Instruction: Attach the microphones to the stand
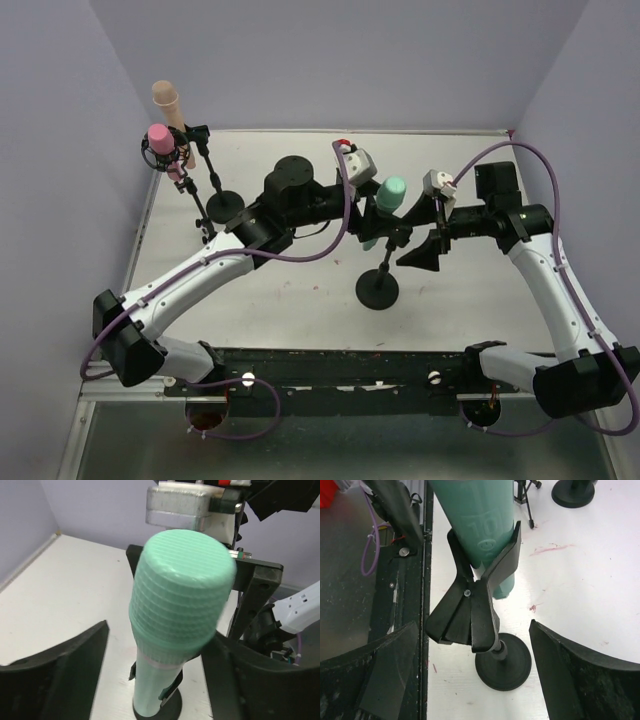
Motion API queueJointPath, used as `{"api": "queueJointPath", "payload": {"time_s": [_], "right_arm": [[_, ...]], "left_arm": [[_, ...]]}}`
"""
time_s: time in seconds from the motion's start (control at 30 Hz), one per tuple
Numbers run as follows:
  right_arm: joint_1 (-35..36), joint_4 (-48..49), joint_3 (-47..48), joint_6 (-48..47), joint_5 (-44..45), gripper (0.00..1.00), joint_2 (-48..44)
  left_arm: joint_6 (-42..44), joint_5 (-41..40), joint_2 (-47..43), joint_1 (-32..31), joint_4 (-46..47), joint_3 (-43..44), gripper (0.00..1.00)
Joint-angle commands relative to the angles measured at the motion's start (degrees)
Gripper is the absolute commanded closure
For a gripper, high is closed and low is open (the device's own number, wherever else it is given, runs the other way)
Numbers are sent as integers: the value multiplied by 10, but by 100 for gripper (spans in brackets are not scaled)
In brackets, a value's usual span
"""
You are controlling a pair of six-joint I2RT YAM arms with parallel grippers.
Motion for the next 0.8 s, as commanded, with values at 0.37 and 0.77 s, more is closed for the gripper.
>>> {"api": "queueJointPath", "payload": {"time_s": [0.37, 0.77], "right_arm": [[-29, 64, -114, -37, -34, 0, -63], [-29, 73, -184, -194, -72, 2, -18]], "left_arm": [[6, -100, -233, 18, 70, -175, 1], [41, -172, -485, 74, -55, -391, 1]]}}
